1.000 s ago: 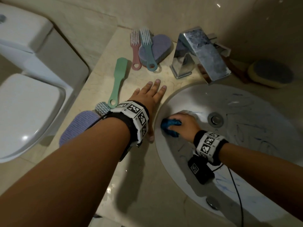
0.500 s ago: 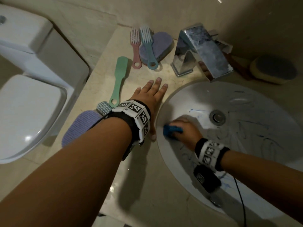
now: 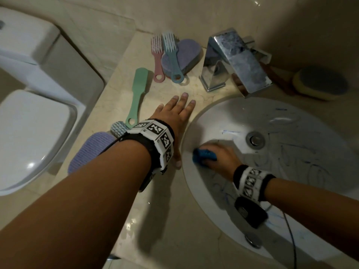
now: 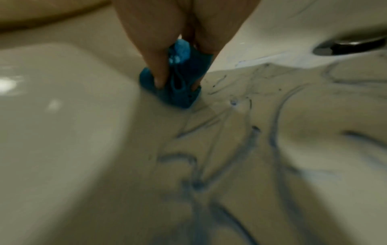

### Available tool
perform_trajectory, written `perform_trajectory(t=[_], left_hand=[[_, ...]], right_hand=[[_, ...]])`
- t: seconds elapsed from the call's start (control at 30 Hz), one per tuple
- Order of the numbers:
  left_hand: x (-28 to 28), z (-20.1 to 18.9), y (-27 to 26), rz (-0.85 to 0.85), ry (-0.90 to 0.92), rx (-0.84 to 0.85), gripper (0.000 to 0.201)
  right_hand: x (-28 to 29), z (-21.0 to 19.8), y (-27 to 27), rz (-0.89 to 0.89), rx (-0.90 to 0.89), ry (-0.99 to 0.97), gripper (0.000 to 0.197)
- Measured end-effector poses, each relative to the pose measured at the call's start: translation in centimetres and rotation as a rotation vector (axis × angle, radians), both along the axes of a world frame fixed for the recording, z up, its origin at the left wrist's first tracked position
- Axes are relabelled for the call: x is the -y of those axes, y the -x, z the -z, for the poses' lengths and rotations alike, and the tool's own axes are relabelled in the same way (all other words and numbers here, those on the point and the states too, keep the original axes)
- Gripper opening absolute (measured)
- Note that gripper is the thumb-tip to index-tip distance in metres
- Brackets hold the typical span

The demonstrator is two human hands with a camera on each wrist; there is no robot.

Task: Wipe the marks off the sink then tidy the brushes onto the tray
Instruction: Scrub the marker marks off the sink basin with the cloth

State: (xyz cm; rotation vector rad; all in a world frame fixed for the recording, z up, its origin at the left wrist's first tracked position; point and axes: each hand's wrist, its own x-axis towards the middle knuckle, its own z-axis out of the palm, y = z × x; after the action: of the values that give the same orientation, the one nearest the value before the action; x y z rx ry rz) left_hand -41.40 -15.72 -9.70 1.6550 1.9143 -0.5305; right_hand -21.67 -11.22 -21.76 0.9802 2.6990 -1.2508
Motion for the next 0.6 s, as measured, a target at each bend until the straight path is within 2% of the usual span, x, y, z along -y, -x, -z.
perform_trajectory(t=[0.07,0.13,0.17,0.27,0.33,0.4,0.5,0.57,0.6], left_hand=[[0.0,0.1,0.0,0.004,-0.009,-0.004,0.165],[0.0,0.1,0.0,0.002,-0.013,-0.007,0.165],[0.0,0.2,0.1,0.0,-0.013,-0.007,0.165],[-0.1,0.2,0.3,-0.008,-0.008,0.004,0.165],[-0.1,0.1,0.2,-0.006,0.001,0.009,0.164],[-0.2,-0.1,0.1,-0.012,0.004,0.002,0.163],[0.0,-0.1,0.0,-0.015,-0.006,-0.018,0.166],[-0.1,0.0,0.0,-0.012,-0.009,-0.023,0.166],[-0.2,-0.1,0.0,-0.013,-0.005,-0.025,0.166]], right_hand=[[1.6,-0.6,-1.4,-0.22,-0.056,-0.018,0.028],[0.7,0.2,-1.8,-0.328,-0.064,-0.097,0.027],[-0.3,0.7,-1.3,-0.288,-0.041,-0.135,0.026],[-3.5,1.3,0.7,0.074,0.022,-0.093,0.028],[-4.0,1.5,1.0,0.139,0.055,-0.079,0.03],[-2.8,0.9,0.2,0.017,0.069,-0.139,0.031],[0.1,0.2,-2.3,-0.292,-0.009,-0.147,0.033],[0.4,0.2,-2.9,-0.403,-0.018,-0.108,0.03],[0.0,0.3,-2.5,-0.404,-0.022,-0.115,0.027]])
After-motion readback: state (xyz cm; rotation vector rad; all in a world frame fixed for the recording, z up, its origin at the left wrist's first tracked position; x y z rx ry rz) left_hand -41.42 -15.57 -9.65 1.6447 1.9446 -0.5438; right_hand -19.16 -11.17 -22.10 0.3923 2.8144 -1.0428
